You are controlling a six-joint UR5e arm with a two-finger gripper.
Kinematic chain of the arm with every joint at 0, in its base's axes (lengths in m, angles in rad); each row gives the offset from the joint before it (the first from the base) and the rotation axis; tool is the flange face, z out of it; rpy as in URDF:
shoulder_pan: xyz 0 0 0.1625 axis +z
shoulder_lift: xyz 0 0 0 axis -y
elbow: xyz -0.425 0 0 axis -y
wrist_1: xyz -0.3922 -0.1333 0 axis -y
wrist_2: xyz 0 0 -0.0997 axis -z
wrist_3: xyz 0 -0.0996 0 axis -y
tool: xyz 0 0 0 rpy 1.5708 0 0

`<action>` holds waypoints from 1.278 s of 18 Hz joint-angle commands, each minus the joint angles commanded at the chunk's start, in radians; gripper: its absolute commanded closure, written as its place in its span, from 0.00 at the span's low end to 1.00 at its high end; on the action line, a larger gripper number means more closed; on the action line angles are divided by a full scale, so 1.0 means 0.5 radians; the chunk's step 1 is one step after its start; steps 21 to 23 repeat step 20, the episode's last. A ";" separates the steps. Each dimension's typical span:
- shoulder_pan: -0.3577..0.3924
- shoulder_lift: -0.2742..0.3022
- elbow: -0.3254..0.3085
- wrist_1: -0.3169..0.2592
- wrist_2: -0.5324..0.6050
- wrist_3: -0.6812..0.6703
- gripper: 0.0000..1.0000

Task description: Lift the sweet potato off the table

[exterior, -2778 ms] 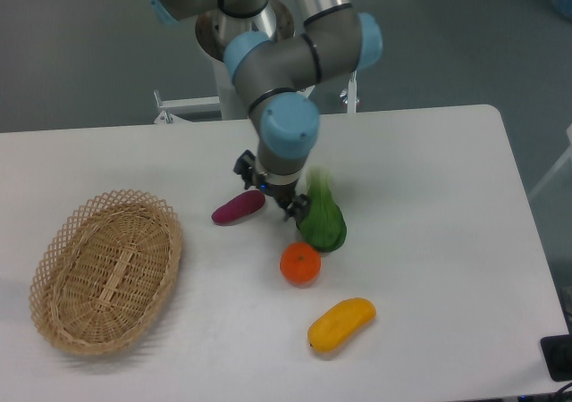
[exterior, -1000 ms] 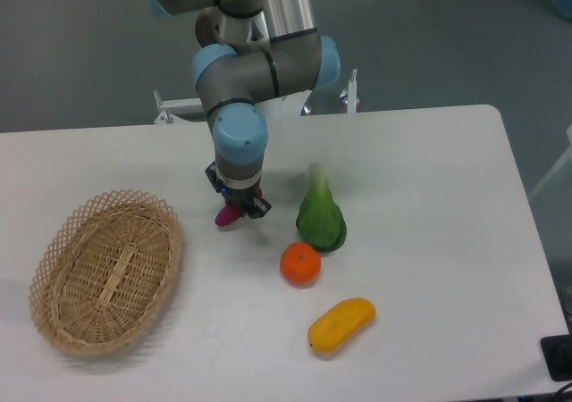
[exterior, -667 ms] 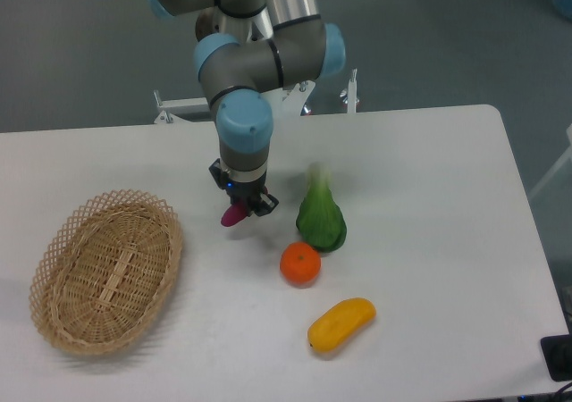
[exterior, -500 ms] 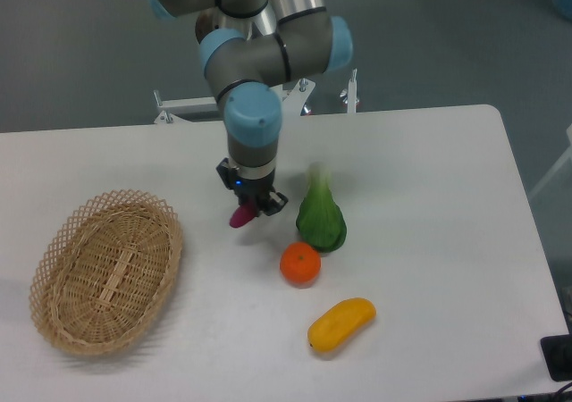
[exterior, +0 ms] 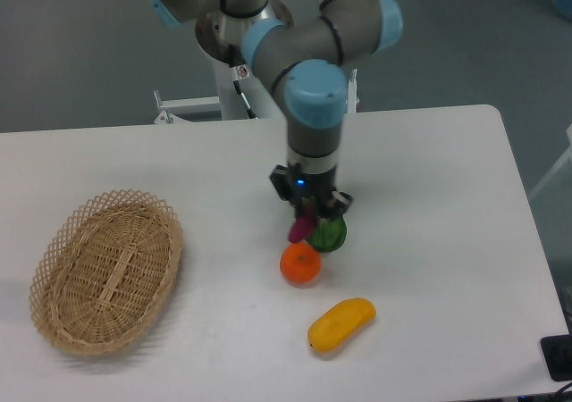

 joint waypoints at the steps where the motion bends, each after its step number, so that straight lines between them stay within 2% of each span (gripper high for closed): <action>1: 0.012 -0.018 0.031 -0.003 0.000 0.025 0.91; 4: 0.040 -0.074 0.144 -0.061 0.006 0.040 0.90; 7: 0.043 -0.144 0.273 -0.144 0.086 0.190 0.89; 10: 0.092 -0.181 0.359 -0.160 0.092 0.252 0.89; 16: 0.172 -0.181 0.375 -0.160 0.092 0.350 0.89; 23: 0.172 -0.181 0.365 -0.156 0.098 0.350 0.89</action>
